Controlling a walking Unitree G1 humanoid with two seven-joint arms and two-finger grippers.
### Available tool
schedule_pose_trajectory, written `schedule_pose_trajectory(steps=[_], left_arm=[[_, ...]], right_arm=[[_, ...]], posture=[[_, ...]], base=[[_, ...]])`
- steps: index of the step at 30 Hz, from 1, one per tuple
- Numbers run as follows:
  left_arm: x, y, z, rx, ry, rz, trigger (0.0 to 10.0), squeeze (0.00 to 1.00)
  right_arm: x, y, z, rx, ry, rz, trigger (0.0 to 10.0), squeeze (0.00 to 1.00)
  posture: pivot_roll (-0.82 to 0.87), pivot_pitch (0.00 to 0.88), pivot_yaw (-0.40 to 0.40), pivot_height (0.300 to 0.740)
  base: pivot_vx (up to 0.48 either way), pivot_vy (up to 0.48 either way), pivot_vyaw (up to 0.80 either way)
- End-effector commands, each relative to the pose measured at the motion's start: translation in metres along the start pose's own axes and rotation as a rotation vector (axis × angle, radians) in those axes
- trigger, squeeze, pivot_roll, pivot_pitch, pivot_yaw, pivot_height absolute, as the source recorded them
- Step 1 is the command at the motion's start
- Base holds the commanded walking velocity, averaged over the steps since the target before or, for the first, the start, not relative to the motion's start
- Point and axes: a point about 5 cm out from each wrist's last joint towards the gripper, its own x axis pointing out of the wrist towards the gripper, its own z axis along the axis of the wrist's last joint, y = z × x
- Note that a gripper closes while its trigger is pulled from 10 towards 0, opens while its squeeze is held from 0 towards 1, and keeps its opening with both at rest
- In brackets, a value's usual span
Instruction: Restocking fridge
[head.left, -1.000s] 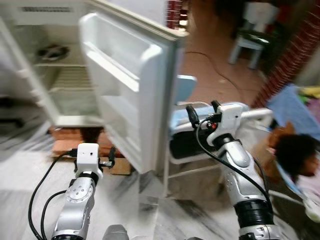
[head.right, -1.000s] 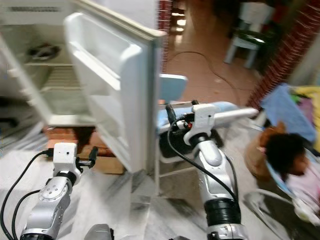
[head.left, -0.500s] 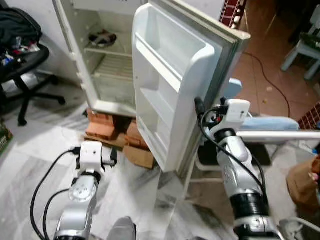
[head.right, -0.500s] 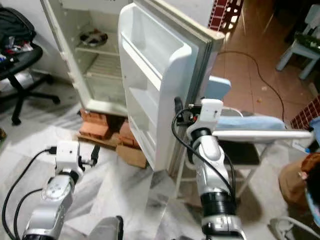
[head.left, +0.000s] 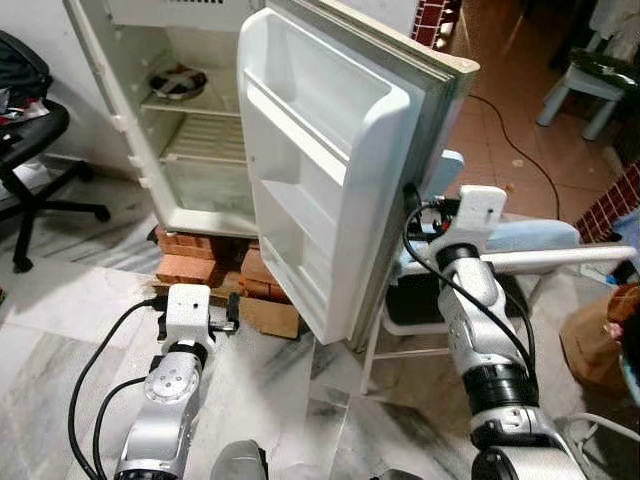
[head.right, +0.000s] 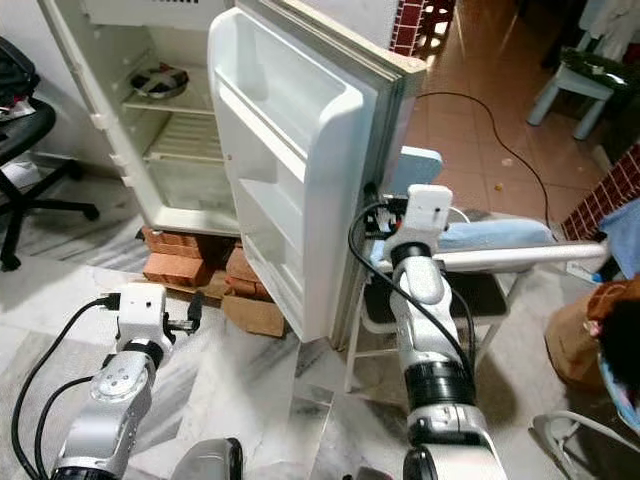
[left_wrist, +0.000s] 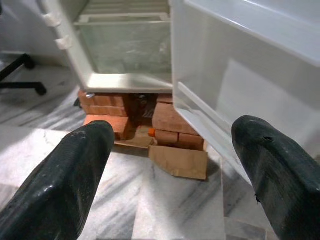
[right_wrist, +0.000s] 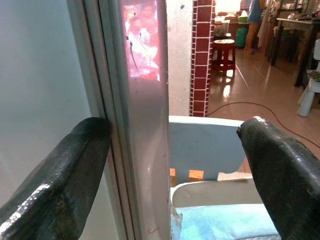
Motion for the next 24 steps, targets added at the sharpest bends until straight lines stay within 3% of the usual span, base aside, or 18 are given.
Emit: schedule_pose_trajectory(steps=[1, 6, 10, 14, 16, 18, 21, 22, 24], left_arm=[[0.002, -0.001, 0.0, 0.014, 0.004, -0.004, 10.0, 0.0], [0.004, -0.001, 0.002, 0.019, 0.0, -0.006, 10.0, 0.0], [0.005, -0.004, -0.001, 0.028, 0.006, -0.013, 10.0, 0.0], [0.004, -0.005, -0.002, 0.033, 0.008, -0.022, 10.0, 0.0], [0.005, -0.004, -0.004, 0.035, 0.019, -0.029, 10.0, 0.0], [0.005, -0.004, -0.005, 0.032, 0.025, -0.028, 10.0, 0.0], [0.006, -0.004, -0.005, 0.036, 0.025, -0.035, 10.0, 0.0], [0.006, -0.004, -0.005, 0.039, 0.025, -0.04, 10.0, 0.0], [0.007, -0.004, -0.005, 0.04, 0.025, -0.042, 10.0, 0.0]], right_arm=[[0.017, 0.01, 0.024, 0.021, -0.089, 0.051, 10.0, 0.0], [0.03, 0.032, 0.039, 0.099, -0.119, 0.219, 10.0, 0.0], [0.03, 0.048, 0.034, 0.174, -0.082, 0.322, 10.0, 0.0], [0.022, 0.069, 0.032, 0.348, -0.059, 0.456, 10.0, 0.0], [-0.005, 0.105, 0.055, 0.507, -0.112, 0.737, 10.0, 0.0], [-0.019, 0.114, 0.063, 0.564, -0.112, 0.843, 10.0, 0.0], [-0.044, 0.117, 0.069, 0.603, -0.094, 0.999, 10.0, 0.0], [-0.052, 0.108, 0.059, 0.569, -0.057, 1.009, 10.0, 0.0], [-0.05, 0.099, 0.046, 0.527, -0.03, 0.949, 10.0, 0.0]], posture=[[0.07, 0.005, -0.047, 0.74], [0.07, 0.0, -0.051, 0.74], [0.07, 0.0, -0.05, 0.74], [0.08, 0.0, -0.05, 0.74], [0.08, 0.0, -0.05, 0.74], [0.08, 0.0, -0.048, 0.74], [0.07, 0.0, -0.044, 0.74], [0.06, 0.0, -0.041, 0.74], [0.06, 0.0, -0.039, 0.74]], base=[[0.0, 0.0, 0.0], [0.0, 0.0, 0.0], [0.0, 0.0, 0.0], [0.0, 0.0, 0.0], [0.0, 0.0, 0.0], [0.0, 0.0, 0.0], [0.0, 0.0, 0.0], [0.0, 0.0, 0.0], [0.0, 0.0, 0.0]])
